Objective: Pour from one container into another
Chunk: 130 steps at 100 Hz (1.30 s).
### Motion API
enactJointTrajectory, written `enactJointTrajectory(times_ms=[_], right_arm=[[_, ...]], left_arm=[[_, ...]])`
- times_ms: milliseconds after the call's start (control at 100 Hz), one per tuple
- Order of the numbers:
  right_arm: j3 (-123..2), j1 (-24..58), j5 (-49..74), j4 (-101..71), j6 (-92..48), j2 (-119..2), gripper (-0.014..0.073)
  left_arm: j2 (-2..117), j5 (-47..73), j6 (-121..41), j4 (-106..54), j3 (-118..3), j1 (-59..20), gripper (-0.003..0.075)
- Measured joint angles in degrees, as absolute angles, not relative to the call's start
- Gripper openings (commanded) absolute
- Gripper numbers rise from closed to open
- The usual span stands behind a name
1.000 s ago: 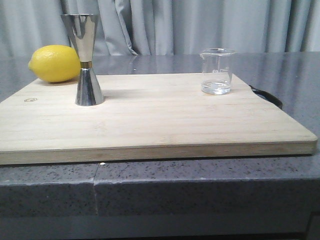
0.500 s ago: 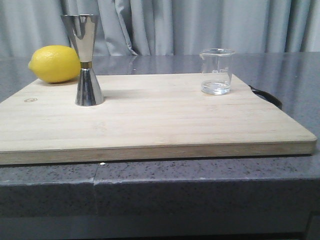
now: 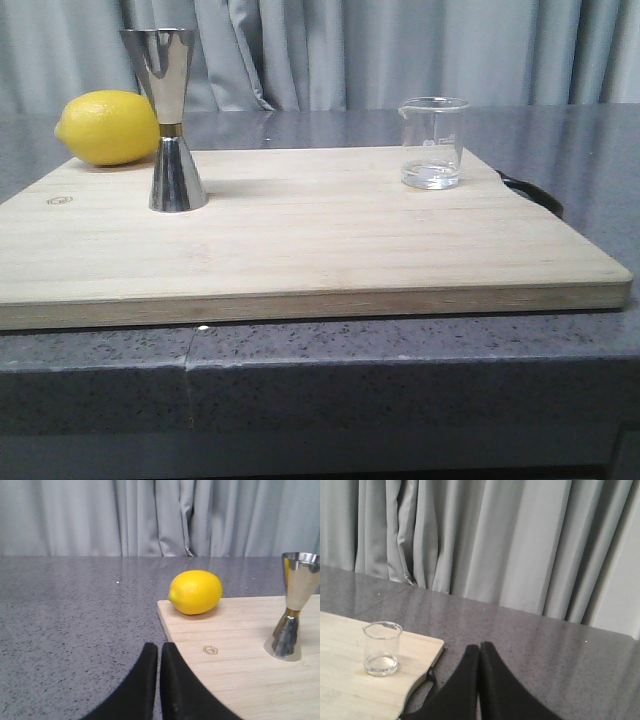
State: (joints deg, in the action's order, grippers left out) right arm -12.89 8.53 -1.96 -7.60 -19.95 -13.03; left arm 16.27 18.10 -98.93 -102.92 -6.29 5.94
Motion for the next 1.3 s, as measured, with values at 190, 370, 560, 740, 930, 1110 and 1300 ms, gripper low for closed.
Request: enactJointTrajectory(times_ms=[190, 370, 560, 740, 930, 1110, 1300], right_arm=[[-11.4, 8.5, -2.1, -7.8, -20.0, -13.0, -0.0057], [-11.4, 8.5, -2.1, -7.8, -20.0, -13.0, -0.0057], [-11.4, 8.5, -2.1, -7.8, -20.0, -13.0, -0.0057], [-11.4, 8.5, -2.1, -7.9, -20.0, -13.0, -0.0057], [-11.4, 8.5, -2.1, -7.9, -20.0, -13.0, -0.0057], [-11.4, 8.5, -2.1, -7.9, -20.0, -13.0, -0.0057], [-11.4, 8.5, -2.1, -8.0, -20.0, -13.0, -0.0057]], left_arm=[[16.3, 14.8, -98.9, -103.0, -4.6, 3.0, -0.002], [16.3, 14.7, -98.9, -103.1, -4.5, 0.0, -0.002], [16.3, 14.6, -98.9, -103.1, -4.4, -0.1, -0.002], [16.3, 14.6, -98.9, -103.2, -4.4, -0.1, -0.0019], [16.3, 14.6, -98.9, -103.2, -4.4, -0.1, -0.002], [16.3, 14.6, -98.9, -103.2, -4.4, -0.1, -0.0019], [14.3, 8.0, -98.9, -103.6, -4.3, -0.7, -0.002]])
